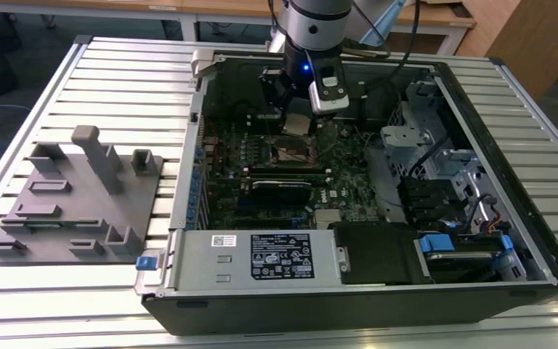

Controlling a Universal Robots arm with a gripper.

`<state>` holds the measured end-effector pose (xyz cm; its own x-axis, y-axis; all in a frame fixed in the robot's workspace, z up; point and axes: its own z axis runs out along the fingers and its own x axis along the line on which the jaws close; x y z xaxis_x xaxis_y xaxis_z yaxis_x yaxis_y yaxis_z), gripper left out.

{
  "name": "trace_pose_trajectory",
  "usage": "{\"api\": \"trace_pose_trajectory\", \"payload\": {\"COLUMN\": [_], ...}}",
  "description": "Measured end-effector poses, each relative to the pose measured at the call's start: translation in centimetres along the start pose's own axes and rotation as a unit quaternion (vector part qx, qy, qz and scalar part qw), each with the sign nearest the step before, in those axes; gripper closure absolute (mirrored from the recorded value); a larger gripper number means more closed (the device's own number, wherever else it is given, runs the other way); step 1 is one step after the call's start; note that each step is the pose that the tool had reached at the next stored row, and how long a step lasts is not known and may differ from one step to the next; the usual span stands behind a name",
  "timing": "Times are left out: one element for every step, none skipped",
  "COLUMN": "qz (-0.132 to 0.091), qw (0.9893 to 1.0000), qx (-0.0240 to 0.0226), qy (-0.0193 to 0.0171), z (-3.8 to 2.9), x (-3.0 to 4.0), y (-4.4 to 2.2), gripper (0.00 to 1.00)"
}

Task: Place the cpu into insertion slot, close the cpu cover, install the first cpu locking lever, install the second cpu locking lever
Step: 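Place the cpu into insertion slot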

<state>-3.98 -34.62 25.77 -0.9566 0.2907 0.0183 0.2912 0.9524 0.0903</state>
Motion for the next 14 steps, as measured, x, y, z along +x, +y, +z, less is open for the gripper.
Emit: {"api": "trace_pose_trajectory", "payload": {"qz": [0.002,0.005,0.009,0.014,0.02,0.027,0.035,0.053,0.079,0.086,0.089,0.09,0.091,0.093], "qw": [1.0,1.0,1.0,0.9999,0.9998,0.9996,0.9994,0.9986,0.9969,0.9963,0.996,0.9959,0.9958,0.9957], "qx": [0.0,-0.0001,-0.0001,-0.0002,-0.0004,-0.0005,-0.0006,-0.0009,-0.0014,-0.0016,-0.0017,-0.0017,-0.0017,-0.0018], "qy": [-0.0002,-0.0004,-0.0008,-0.0013,-0.0018,-0.0025,-0.0032,-0.0048,-0.0071,-0.0077,-0.008,-0.0081,-0.0082,-0.0084], "z": [0.0,0.01,0.01,0.02,0.03,0.03,0.04,0.05,0.08,0.09,0.09,0.09,0.09,0.09], "x": [0.0,0.0,0.0,0.0,0.0,0.01,0.01,0.0,0.0,0.01,0.0,0.0,0.01,0.01], "y": [0.0,0.0,0.0,0.0,0.0,0.0,-0.01,-0.01,-0.01,-0.01,-0.01,-0.01,-0.01,-0.01], "gripper": [0.46,0.46,0.46,0.46,0.46,0.46,0.46,0.46,0.46,0.46,0.46,0.46,0.46,0.46]}}
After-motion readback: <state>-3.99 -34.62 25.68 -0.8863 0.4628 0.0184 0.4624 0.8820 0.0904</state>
